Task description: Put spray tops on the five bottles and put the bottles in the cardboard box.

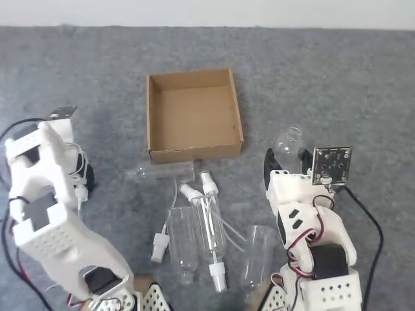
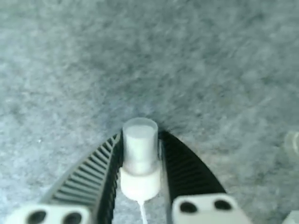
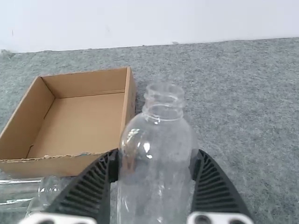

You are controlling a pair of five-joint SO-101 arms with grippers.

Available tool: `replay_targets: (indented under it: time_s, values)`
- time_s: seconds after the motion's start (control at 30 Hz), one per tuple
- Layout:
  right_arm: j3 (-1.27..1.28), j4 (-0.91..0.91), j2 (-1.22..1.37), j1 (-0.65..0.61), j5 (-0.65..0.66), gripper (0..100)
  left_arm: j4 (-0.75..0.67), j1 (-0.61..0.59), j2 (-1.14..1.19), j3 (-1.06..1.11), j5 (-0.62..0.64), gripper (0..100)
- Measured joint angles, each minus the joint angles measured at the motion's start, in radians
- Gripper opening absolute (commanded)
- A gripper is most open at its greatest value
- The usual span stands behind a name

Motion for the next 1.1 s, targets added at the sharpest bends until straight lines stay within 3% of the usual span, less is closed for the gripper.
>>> replay_targets:
  time_s: [0.3,0.9,1.1]
  values:
    - [0.0,0.0,0.0,0.0,0.0,8.7,0.005,-0.006,-0.035,0.002,-0.002,1]
    - [0.0,0.0,0.0,0.0,0.035,8.3,0.112,-0.009,-0.436,0.002,-0.002,1]
    - [0.0,0.0,0.0,0.0,0.035,8.3,0.127,-0.006,-0.569,0.002,0.068,1]
